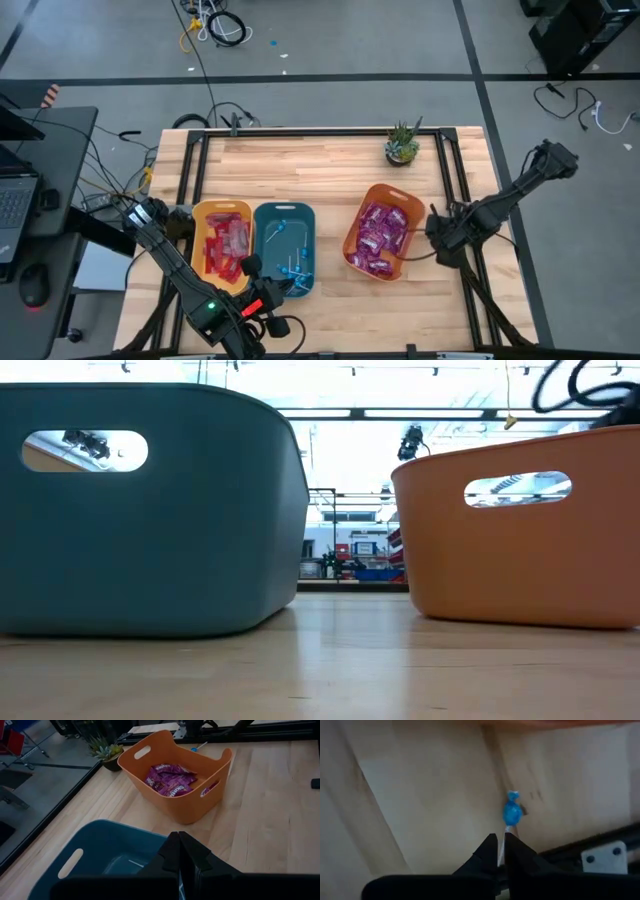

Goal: Sort candy
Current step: Put the blue candy into the blue bin

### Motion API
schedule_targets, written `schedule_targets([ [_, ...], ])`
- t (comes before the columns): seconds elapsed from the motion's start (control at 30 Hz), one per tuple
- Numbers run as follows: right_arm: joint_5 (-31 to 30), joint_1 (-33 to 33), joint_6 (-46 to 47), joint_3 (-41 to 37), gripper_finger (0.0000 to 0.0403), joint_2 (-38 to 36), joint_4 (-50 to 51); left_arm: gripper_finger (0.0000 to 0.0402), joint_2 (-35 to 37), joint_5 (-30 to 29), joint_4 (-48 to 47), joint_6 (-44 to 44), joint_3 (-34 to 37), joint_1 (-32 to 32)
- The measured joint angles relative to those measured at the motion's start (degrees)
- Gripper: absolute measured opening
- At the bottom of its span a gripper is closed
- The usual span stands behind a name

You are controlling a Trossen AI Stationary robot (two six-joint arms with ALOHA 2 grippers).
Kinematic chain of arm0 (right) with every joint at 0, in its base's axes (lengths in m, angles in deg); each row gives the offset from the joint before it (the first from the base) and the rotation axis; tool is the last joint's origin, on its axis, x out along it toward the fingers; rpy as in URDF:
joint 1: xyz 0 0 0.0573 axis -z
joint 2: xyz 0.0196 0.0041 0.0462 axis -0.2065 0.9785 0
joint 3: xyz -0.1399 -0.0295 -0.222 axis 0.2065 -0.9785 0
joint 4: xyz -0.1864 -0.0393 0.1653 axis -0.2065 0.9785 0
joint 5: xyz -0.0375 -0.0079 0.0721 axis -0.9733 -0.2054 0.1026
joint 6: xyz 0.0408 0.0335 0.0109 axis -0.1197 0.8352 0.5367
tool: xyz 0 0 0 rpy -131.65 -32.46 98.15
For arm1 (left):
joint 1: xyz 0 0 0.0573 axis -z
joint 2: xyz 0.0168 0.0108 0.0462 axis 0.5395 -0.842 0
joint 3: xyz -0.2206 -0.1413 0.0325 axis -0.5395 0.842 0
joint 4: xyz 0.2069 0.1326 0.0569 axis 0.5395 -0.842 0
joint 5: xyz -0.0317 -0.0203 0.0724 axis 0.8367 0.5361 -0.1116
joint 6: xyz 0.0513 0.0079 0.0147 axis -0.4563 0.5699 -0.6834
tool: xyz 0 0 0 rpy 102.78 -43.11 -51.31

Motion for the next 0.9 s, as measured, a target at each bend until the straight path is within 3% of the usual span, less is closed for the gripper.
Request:
schedule_targets([
  [0.2,0.5,-3.3,-1.3,-4.0,0.0054,2.1,-5.5,0.0001,0.0,0.0,0.0,0.0,0.0,0.0],
  [0.5,-3.3,-3.2,5.3,-5.9,0.0103,6.7,-8.5,0.0001,0.0,0.0,0.1,-1.5,0.0,0.0],
  [0.9,-2.8,-1.7,4.4,-5.9,0.0117,18.2,-8.6,0.0001,0.0,0.5,0.1,-3.0,0.0,0.8],
])
